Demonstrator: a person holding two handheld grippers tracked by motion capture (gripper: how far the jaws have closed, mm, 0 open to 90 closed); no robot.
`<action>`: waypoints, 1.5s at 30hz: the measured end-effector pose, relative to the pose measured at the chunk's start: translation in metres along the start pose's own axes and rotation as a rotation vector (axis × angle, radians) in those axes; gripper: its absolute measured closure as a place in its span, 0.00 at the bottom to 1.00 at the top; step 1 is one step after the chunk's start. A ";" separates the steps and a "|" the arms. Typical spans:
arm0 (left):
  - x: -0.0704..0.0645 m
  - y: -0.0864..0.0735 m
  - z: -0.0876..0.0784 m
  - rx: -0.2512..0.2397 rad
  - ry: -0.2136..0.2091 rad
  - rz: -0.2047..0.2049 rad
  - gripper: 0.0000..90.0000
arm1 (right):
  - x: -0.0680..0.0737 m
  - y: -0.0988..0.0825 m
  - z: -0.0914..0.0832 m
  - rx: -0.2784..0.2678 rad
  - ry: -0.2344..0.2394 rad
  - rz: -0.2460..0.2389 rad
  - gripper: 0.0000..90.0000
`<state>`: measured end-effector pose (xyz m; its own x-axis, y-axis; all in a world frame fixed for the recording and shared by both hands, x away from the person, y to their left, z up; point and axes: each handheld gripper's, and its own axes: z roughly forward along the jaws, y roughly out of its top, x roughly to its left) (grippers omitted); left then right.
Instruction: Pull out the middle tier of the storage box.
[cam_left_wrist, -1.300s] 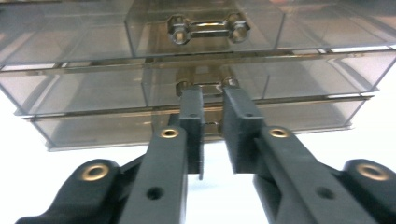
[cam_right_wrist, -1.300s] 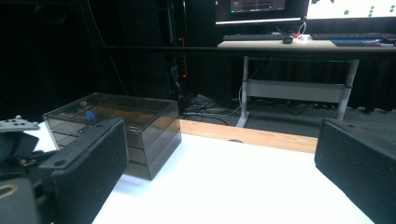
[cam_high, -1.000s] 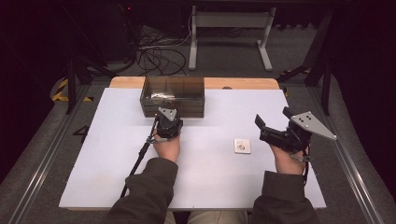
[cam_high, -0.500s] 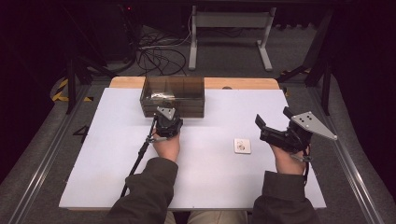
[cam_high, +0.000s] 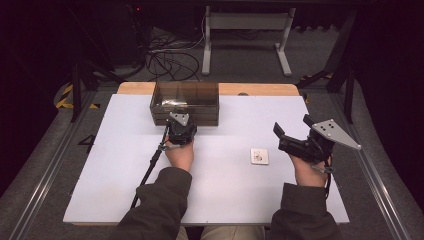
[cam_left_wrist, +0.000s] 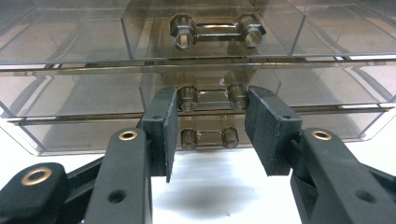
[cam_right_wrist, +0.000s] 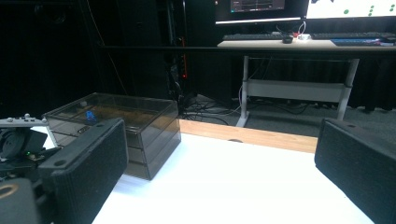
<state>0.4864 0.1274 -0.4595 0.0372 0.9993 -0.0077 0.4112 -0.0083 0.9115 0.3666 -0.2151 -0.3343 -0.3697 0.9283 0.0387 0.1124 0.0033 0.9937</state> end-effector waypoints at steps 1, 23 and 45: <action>0.000 0.000 0.000 -0.003 0.001 -0.001 0.62 | 0.000 0.000 0.000 0.001 0.001 -0.001 0.04; -0.001 -0.003 -0.006 0.009 0.005 0.005 0.62 | 0.000 0.000 0.000 -0.003 0.004 -0.003 0.04; -0.004 0.001 0.002 0.032 0.025 -0.026 0.61 | 0.001 0.000 0.001 0.000 0.004 -0.003 0.04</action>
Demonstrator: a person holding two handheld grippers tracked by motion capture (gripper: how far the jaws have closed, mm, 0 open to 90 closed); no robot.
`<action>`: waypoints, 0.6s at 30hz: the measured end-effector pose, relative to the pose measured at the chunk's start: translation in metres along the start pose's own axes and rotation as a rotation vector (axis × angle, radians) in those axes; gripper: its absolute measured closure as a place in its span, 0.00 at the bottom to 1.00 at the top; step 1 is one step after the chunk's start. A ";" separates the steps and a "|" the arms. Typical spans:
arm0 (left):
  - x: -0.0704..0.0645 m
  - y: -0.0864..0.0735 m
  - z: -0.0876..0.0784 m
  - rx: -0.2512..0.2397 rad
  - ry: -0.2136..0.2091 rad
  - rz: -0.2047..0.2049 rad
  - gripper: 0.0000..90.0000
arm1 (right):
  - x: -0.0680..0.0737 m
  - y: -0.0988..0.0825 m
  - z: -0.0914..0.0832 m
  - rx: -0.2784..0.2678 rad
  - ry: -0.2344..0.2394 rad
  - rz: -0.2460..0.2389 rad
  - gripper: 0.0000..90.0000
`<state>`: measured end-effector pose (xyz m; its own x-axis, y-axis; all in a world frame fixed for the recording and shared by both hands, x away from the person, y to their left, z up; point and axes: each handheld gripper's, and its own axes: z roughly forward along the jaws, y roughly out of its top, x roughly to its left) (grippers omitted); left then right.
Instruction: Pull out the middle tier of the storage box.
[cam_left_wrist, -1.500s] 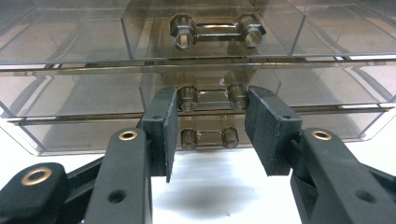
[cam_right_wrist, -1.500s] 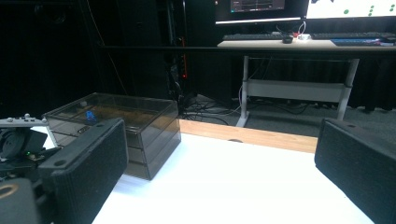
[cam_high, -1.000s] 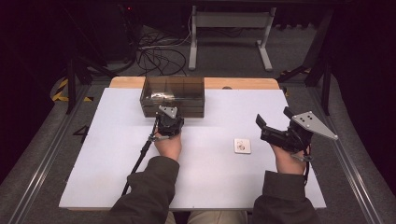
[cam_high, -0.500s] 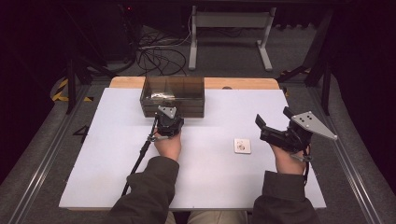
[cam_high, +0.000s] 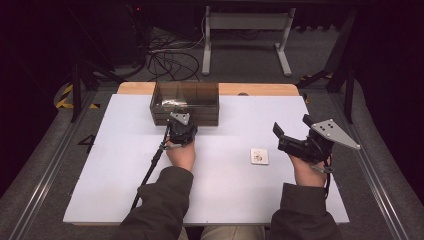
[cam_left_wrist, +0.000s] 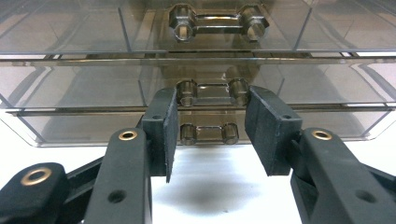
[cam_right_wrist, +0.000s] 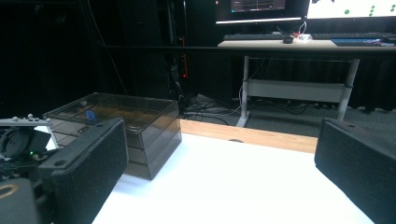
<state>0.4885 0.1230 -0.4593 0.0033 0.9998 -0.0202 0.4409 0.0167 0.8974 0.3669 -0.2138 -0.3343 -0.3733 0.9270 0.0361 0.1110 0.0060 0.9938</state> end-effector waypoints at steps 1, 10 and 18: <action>0.000 0.000 0.000 0.000 0.001 0.001 0.61 | 0.000 0.000 0.000 0.001 0.000 0.000 0.04; -0.003 0.000 0.000 0.000 0.025 0.007 0.62 | 0.000 0.000 0.000 0.001 0.000 -0.001 0.04; -0.003 -0.002 -0.004 0.005 0.021 0.018 0.62 | 0.000 0.000 -0.001 -0.002 0.000 0.000 0.04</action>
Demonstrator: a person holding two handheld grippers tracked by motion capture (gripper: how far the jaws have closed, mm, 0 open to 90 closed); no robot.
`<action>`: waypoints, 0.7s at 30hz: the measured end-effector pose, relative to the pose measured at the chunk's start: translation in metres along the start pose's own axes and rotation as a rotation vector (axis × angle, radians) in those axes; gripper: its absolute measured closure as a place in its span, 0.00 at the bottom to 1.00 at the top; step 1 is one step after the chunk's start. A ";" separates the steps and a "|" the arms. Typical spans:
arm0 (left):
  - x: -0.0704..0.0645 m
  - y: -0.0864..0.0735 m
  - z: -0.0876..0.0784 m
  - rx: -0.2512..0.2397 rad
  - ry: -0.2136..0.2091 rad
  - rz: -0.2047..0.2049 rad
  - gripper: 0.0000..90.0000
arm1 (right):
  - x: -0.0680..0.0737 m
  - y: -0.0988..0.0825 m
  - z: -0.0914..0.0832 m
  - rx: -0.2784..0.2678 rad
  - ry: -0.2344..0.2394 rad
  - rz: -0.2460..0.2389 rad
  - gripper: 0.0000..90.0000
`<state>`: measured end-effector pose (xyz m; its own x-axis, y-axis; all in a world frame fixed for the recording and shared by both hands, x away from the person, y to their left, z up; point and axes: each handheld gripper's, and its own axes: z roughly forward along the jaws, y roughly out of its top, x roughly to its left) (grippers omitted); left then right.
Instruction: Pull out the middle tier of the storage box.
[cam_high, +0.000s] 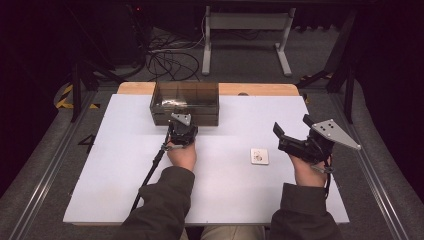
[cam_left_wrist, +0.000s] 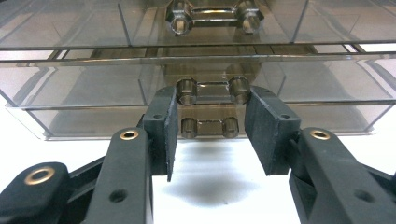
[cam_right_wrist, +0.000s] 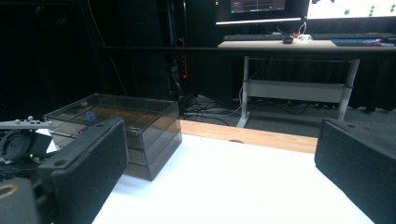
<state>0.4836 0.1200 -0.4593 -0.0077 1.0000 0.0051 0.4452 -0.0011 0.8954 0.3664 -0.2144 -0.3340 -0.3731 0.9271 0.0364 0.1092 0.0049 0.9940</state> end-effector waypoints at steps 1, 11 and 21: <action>0.000 0.000 -0.001 0.002 -0.001 0.003 0.62 | 0.000 0.000 0.000 0.001 -0.001 0.002 0.04; 0.001 -0.004 -0.007 0.004 -0.012 0.003 0.62 | 0.001 0.000 0.000 -0.001 0.003 -0.001 0.04; 0.010 -0.006 -0.011 -0.001 -0.076 0.017 0.55 | 0.002 0.000 0.000 -0.003 0.005 -0.003 0.04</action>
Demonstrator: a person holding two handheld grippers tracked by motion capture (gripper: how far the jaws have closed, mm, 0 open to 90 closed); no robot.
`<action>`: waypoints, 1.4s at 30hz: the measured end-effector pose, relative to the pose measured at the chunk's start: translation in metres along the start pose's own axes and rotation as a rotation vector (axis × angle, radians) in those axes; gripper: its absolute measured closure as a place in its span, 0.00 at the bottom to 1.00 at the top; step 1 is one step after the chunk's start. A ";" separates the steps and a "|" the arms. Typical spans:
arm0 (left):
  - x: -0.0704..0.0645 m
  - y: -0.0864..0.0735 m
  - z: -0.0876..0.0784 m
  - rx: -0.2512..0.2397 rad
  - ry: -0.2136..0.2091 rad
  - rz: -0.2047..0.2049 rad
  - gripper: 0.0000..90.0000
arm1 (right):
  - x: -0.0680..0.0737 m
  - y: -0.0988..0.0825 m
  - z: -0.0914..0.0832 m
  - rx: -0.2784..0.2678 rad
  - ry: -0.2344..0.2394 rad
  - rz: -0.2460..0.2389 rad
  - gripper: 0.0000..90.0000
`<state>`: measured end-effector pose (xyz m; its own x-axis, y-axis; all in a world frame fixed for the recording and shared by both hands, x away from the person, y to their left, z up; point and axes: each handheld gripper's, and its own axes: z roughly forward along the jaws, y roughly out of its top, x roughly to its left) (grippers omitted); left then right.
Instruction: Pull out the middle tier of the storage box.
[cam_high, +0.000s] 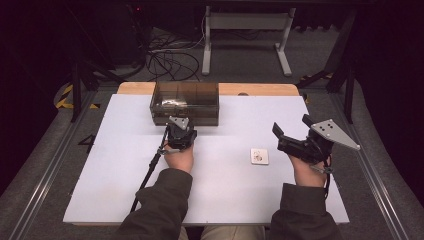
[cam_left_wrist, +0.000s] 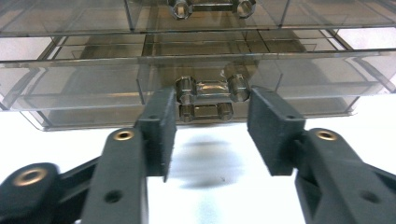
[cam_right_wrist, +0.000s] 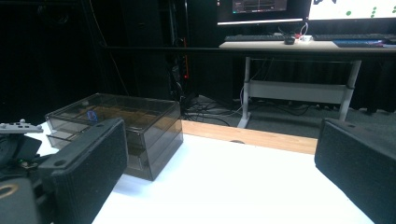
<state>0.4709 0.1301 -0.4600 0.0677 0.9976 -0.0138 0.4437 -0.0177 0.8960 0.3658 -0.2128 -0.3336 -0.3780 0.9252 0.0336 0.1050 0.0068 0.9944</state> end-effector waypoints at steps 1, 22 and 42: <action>0.001 0.000 -0.001 0.004 -0.014 0.008 0.54 | 0.000 0.000 0.000 0.001 -0.001 0.003 0.04; 0.055 0.011 -0.037 -0.203 -0.323 0.123 0.50 | 0.001 -0.001 0.002 0.002 0.057 -0.015 0.03; 0.095 0.044 -0.043 -0.243 -0.404 0.271 0.50 | 0.000 -0.001 0.002 -0.002 0.096 -0.024 0.03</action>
<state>0.4579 0.2270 -0.4030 0.5105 0.8534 0.1057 0.1463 -0.2073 0.9673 0.3678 -0.2116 -0.3348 -0.4668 0.8842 0.0195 0.0928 0.0270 0.9953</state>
